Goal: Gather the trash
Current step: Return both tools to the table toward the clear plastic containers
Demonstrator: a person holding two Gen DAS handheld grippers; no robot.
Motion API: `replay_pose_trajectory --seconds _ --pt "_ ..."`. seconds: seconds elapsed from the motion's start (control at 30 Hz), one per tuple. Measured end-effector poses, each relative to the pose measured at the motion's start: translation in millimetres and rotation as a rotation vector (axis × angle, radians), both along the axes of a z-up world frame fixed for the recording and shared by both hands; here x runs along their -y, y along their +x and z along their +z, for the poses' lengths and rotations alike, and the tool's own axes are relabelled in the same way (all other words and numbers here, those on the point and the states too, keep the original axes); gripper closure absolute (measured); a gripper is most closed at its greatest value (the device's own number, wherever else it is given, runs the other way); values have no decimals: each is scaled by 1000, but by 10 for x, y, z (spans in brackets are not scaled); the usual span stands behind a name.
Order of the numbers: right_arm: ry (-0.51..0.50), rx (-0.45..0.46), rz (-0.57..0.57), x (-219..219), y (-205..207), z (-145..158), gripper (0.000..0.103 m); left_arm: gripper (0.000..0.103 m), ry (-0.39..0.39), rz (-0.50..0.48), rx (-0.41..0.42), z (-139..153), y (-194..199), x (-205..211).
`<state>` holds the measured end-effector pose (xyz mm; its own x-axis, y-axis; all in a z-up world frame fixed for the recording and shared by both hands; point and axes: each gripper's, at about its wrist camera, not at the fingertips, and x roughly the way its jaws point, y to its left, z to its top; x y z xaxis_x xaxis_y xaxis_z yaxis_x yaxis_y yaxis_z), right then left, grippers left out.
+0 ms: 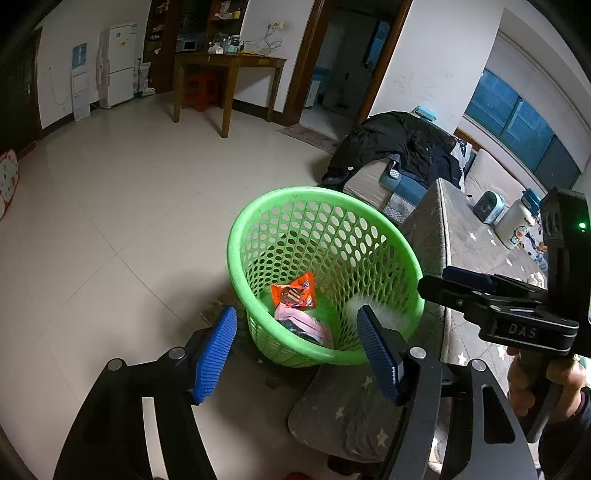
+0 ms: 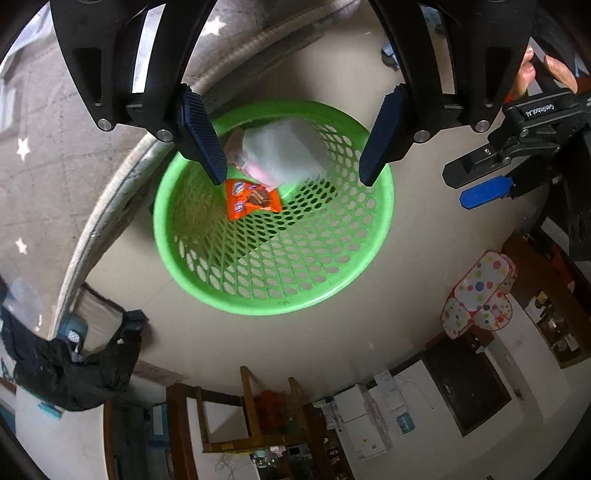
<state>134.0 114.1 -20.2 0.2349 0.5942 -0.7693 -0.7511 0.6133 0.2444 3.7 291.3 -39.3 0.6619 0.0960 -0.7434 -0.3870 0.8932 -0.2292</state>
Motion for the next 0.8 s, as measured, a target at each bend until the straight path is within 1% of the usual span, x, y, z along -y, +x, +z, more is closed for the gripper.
replay_pose_trajectory --seconds 0.07,0.1,0.2,0.37,0.47,0.57,0.6,0.7,0.8 --pt "4 8 -1 42 -16 41 29 36 -3 -6 -3 -5 46 45" --pt "8 11 -3 66 -16 51 29 33 -5 -5 -5 -3 54 63" --pt "19 18 -18 161 -46 96 28 33 -3 -22 2 20 77 139" --pt "42 33 -60 453 -63 226 28 33 9 -53 13 72 113 305" --pt "49 45 -99 698 -59 272 26 33 7 -71 17 94 135 380" --pt "48 66 -144 946 -77 323 25 26 13 -92 22 129 177 512" --pt "46 74 -161 1039 -76 335 25 26 16 -100 24 139 186 551" --pt "56 78 -209 1345 -65 362 25 25 23 -144 30 173 254 746" --pt "44 99 -262 1665 -85 377 23 23 29 -189 33 192 309 946"
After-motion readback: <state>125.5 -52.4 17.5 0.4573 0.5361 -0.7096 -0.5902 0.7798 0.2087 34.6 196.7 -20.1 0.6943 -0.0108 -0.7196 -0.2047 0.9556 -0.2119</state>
